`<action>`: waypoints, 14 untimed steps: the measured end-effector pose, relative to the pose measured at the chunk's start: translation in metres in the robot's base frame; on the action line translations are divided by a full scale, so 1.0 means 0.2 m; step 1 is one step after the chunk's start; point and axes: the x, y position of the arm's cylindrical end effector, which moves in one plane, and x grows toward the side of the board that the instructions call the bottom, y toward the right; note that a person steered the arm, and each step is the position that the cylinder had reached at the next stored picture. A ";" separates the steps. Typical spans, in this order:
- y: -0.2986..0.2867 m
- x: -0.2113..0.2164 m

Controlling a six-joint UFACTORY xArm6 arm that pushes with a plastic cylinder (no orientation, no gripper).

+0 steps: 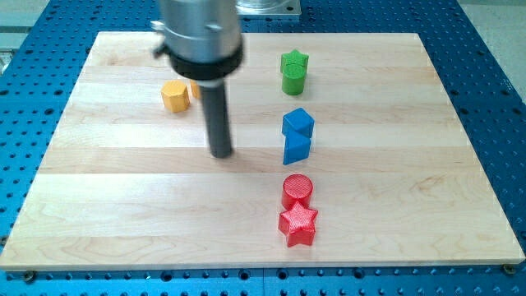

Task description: Move the red circle top left side corner of the board

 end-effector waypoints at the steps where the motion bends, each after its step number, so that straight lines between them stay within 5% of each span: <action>1: 0.29 0.02; 3: 0.53 0.07; 4: 0.79 0.30; 5: 0.69 0.35; 7: -0.05 0.34; 9: -0.28 0.42; 11: -0.50 -0.13; 12: -0.22 -0.14; 14: -0.71 -0.32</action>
